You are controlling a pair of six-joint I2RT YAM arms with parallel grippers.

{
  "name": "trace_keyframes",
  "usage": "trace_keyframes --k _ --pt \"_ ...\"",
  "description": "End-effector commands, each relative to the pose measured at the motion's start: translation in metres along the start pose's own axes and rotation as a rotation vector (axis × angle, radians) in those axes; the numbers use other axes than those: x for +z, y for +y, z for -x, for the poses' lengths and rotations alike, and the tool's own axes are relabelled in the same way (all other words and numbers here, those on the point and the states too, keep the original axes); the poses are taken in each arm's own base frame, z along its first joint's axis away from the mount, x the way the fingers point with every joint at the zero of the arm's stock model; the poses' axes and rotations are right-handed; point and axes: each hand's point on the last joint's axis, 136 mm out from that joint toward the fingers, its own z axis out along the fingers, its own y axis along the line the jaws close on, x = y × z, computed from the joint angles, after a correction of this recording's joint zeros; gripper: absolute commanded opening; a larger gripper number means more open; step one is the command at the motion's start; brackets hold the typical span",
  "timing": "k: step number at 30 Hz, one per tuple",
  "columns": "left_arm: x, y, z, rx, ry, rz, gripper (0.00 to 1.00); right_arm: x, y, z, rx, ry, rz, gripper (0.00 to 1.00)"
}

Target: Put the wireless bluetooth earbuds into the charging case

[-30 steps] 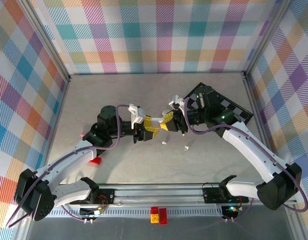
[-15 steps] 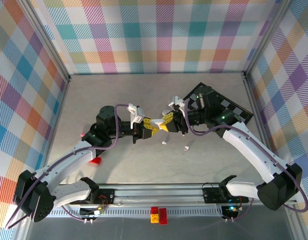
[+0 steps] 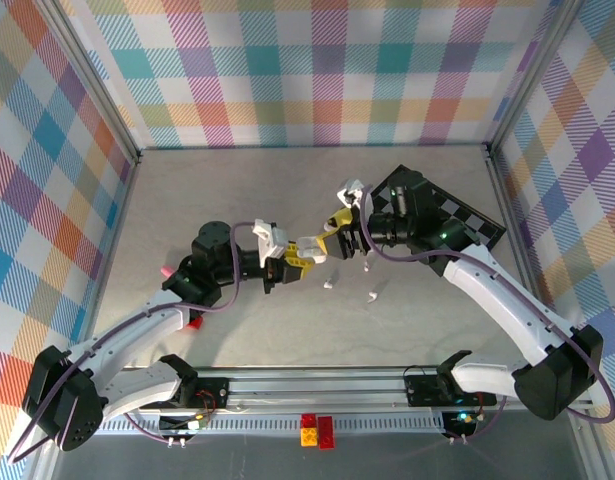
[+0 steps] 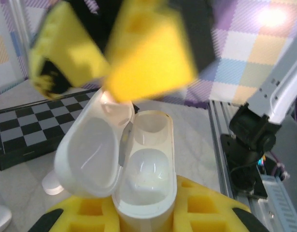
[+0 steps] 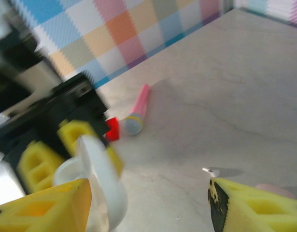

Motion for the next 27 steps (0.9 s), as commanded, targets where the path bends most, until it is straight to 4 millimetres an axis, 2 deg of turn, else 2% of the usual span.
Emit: trace_keyframes --k 1,6,8,10,13,18,22,24,27 --pt "-0.003 -0.015 0.01 0.16 -0.038 -0.044 0.1 -0.008 -0.012 0.022 0.016 -0.079 -0.086 0.66" --pt "-0.004 -0.006 0.004 0.161 -0.028 0.019 0.06 -0.02 -0.004 0.024 0.048 -0.119 -0.092 0.7" --pt "-0.005 -0.006 0.003 0.158 -0.035 0.031 0.05 -0.028 -0.014 0.022 0.103 -0.147 -0.157 0.72" --pt "-0.006 -0.004 0.001 0.148 -0.042 0.051 0.04 -0.037 -0.037 0.01 0.204 -0.16 -0.269 0.72" --pt "-0.008 -0.003 -0.003 0.131 -0.047 0.068 0.03 -0.053 -0.076 -0.025 0.39 -0.147 -0.433 0.71" --pt "-0.009 0.001 -0.007 0.104 -0.043 0.091 0.02 -0.068 -0.12 -0.103 0.632 0.017 -0.657 0.71" --pt "-0.01 0.004 -0.01 0.094 -0.044 0.114 0.02 -0.062 -0.133 -0.159 0.81 0.098 -0.732 0.69" --pt "-0.01 0.006 -0.01 0.078 -0.043 0.122 0.02 -0.048 -0.131 -0.181 0.885 0.113 -0.679 0.61" --pt "-0.01 0.006 -0.011 0.078 -0.041 0.123 0.03 -0.036 -0.132 -0.208 0.982 0.144 -0.635 0.57"
